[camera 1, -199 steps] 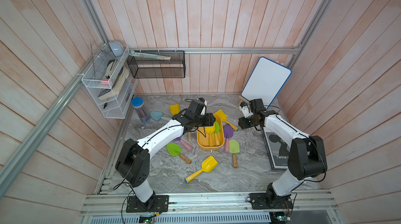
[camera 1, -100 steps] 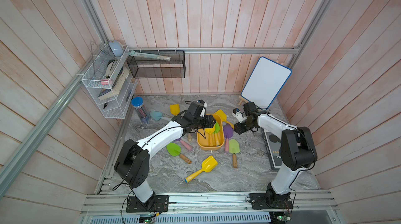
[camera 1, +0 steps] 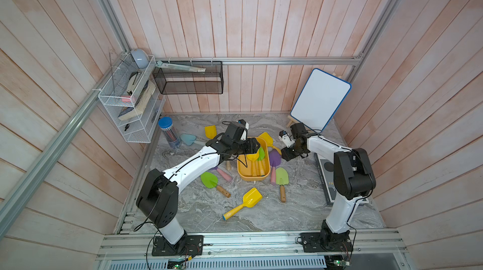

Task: Put the shovel into the storage box
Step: Pick up the shovel from the center of the board.

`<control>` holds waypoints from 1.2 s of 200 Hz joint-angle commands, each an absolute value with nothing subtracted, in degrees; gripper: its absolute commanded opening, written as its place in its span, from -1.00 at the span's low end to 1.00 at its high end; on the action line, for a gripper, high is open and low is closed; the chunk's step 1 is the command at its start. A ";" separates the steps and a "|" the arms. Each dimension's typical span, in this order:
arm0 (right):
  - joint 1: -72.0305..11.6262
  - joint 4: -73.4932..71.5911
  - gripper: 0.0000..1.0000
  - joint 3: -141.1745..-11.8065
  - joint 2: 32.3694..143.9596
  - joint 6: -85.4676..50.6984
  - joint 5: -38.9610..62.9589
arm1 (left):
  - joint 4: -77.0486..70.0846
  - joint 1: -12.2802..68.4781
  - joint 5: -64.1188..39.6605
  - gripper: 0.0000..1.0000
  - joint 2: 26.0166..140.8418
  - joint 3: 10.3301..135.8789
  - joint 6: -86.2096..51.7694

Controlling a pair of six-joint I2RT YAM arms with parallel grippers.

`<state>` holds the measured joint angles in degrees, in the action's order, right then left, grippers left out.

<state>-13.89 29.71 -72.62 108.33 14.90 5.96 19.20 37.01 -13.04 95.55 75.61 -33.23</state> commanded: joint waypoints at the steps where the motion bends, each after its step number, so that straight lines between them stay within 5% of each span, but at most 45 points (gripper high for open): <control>1: -13.97 29.20 0.12 -74.42 110.06 15.33 5.80 | 18.72 36.78 -12.85 0.28 94.48 75.15 -33.09; 92: -13.99 28.75 -0.02 -77.60 114.74 15.34 7.01 | 19.35 36.43 -12.47 0.29 94.57 75.32 -32.83; 163: -14.27 28.76 -0.63 -77.36 114.93 14.48 6.86 | 19.29 36.35 -12.33 0.29 94.50 74.91 -32.87; 188: -14.24 27.66 -1.00 -76.11 113.69 12.62 5.70 | 18.96 36.37 -12.50 0.29 94.28 74.60 -33.04; 240: -14.56 23.55 -1.00 -70.10 102.84 5.11 2.64 | 16.56 36.39 -13.43 0.29 93.79 72.99 -33.49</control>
